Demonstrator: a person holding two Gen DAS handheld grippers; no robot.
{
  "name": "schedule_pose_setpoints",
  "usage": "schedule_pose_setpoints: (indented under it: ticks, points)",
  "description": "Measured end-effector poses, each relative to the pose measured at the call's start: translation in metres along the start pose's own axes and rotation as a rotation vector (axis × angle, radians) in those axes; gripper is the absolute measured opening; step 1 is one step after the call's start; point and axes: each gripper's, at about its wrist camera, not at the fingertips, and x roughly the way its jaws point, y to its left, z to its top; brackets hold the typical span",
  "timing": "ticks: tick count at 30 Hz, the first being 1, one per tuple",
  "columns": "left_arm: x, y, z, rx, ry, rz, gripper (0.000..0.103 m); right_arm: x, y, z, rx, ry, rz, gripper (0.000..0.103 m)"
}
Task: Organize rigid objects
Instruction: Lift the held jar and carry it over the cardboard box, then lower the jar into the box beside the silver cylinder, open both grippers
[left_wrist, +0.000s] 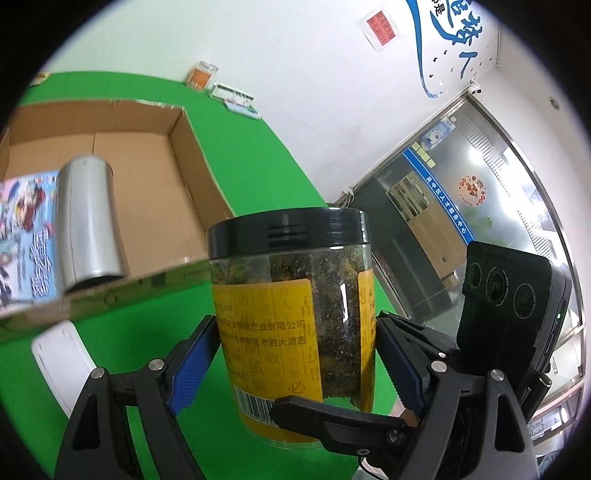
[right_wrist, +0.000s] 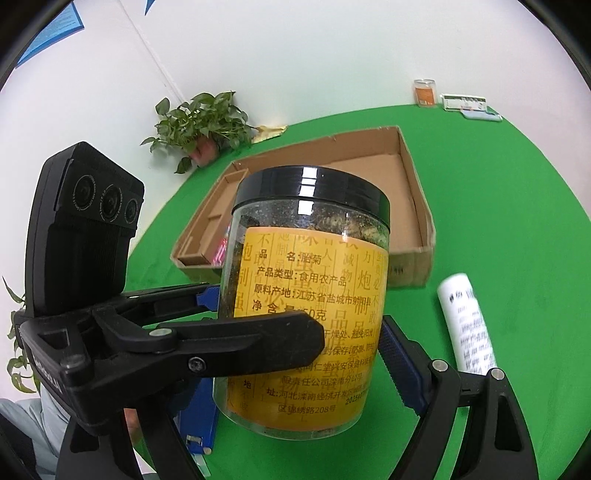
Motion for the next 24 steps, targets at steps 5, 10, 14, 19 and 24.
schedule_pose_setpoints:
  ticks: [5, 10, 14, 19, 24]
  points:
    - [-0.013, 0.005, 0.014, 0.014, -0.043, -0.004, 0.085, 0.001, 0.014, 0.033, -0.033, -0.023, -0.005, 0.084]
    - [-0.019, 0.008, 0.023, 0.018, -0.061, -0.006, 0.085, 0.008, 0.021, 0.053, -0.052, -0.031, -0.009, 0.084]
    - [-0.020, 0.011, 0.031, 0.016, -0.066, -0.003, 0.085, 0.013, 0.022, 0.062, -0.054, -0.027, -0.006, 0.085]
    - [-0.019, 0.017, 0.039, 0.013, -0.064, 0.009, 0.085, 0.025, 0.015, 0.068, -0.050, -0.014, 0.006, 0.084]
    - [-0.019, 0.021, 0.051, 0.013, -0.062, 0.014, 0.085, 0.034, 0.010, 0.079, -0.051, -0.008, 0.008, 0.084]
